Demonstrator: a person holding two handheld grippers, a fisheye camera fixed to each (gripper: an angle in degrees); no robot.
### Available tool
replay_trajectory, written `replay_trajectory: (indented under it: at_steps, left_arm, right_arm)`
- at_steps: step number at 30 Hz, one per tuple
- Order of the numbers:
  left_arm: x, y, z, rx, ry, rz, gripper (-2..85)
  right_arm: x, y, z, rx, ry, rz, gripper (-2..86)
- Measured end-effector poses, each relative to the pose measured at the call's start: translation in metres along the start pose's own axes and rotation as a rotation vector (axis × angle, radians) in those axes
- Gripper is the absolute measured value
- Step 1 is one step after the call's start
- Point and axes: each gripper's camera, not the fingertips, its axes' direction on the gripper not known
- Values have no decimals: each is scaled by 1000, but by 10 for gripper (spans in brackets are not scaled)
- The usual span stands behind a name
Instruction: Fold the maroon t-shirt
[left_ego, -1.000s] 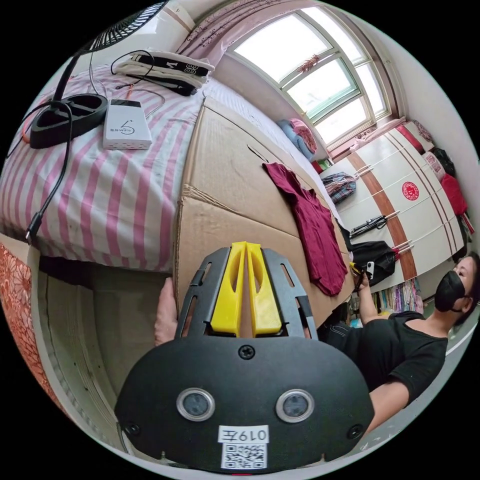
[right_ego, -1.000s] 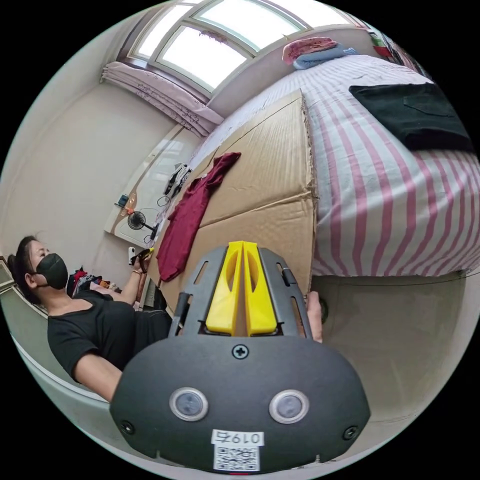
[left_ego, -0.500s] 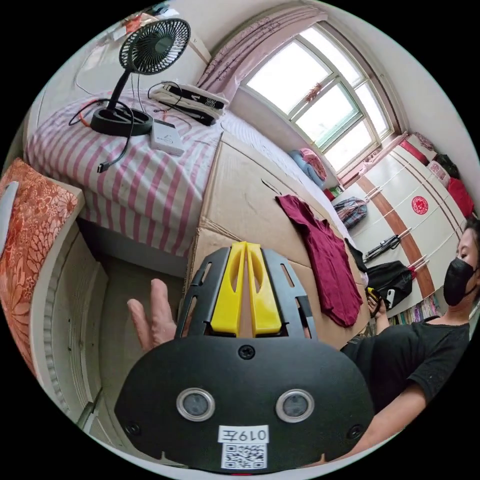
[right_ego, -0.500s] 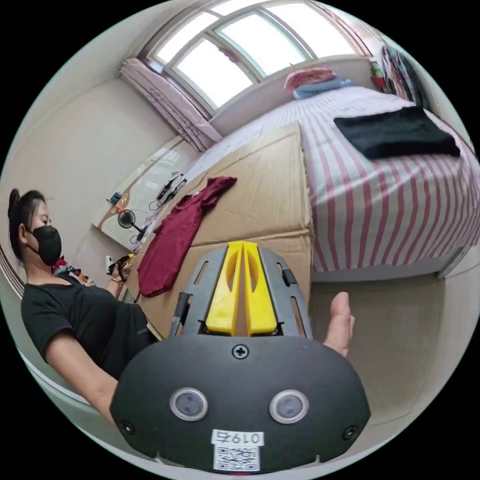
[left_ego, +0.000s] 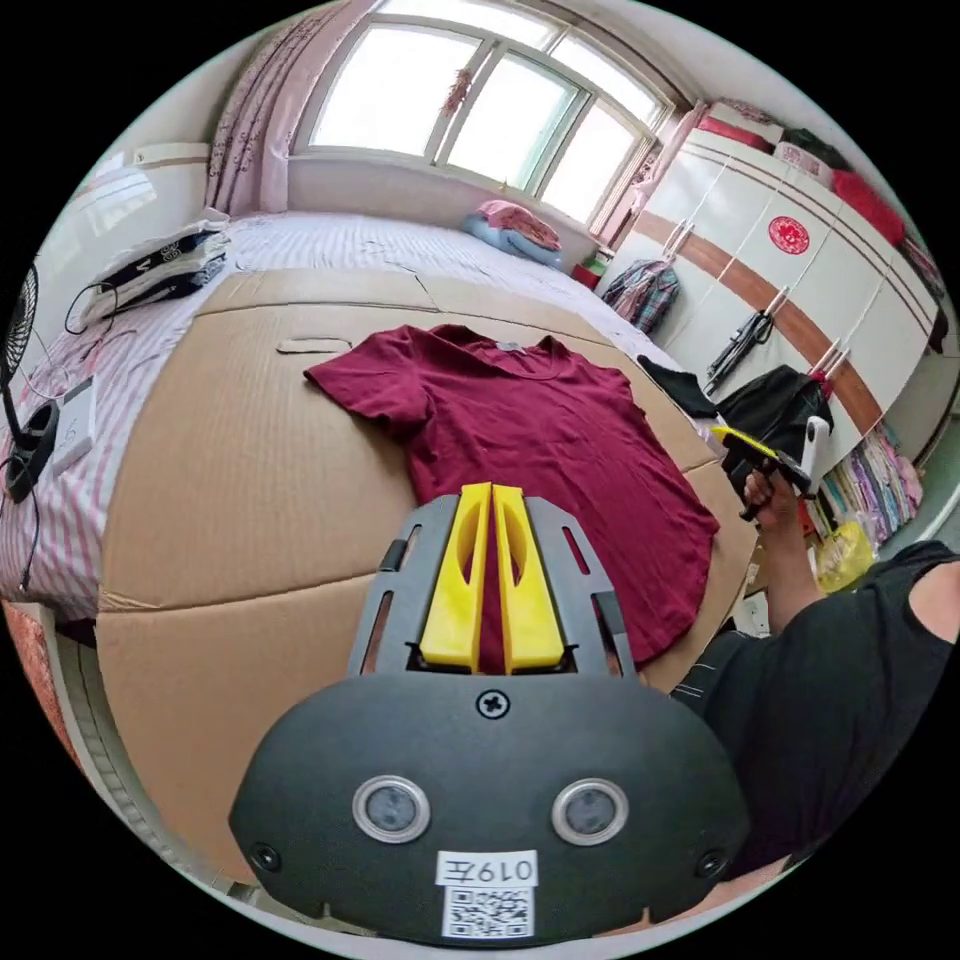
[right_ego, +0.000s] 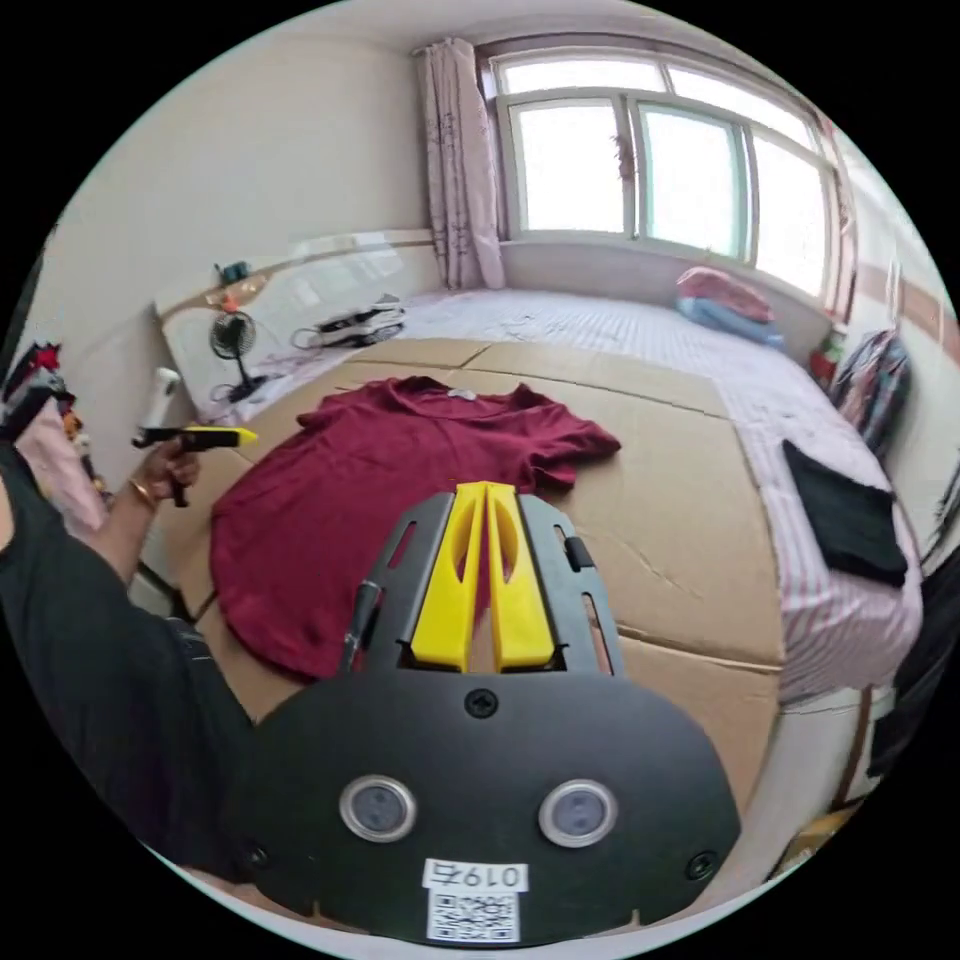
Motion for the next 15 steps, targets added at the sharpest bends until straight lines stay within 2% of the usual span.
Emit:
replay_trajectory:
  at_steps: [1,2,3,5,7,9,11,13,15]
  left_arm:
    - [15,-1,-13,48,-71,39,9]
    - [45,1,-39,181,-221,90,9]
    - [71,6,-59,311,-318,124,9]
    - [90,3,-67,381,-283,161,9]
    - [84,-16,-54,315,-177,142,9]
    - [76,-33,-47,338,-213,80,9]
    - [67,-44,-48,357,-176,81,9]
    - [50,-65,-40,294,-206,40,8]
    - [20,-91,-18,152,-286,-13,8]
  right_arm:
    - [-24,2,-6,64,194,-21,-8]
    - [-42,3,-12,132,278,-28,-8]
    - [-49,4,-15,173,272,-38,-9]
    - [-64,5,-15,309,190,-61,-9]
    - [-66,-4,2,299,147,-65,-10]
    - [-61,-17,25,258,161,-32,-10]
    - [-35,-40,63,107,136,51,-9]
    - [-3,-52,93,6,61,109,-8]
    - [36,-59,122,-73,-17,200,-6]
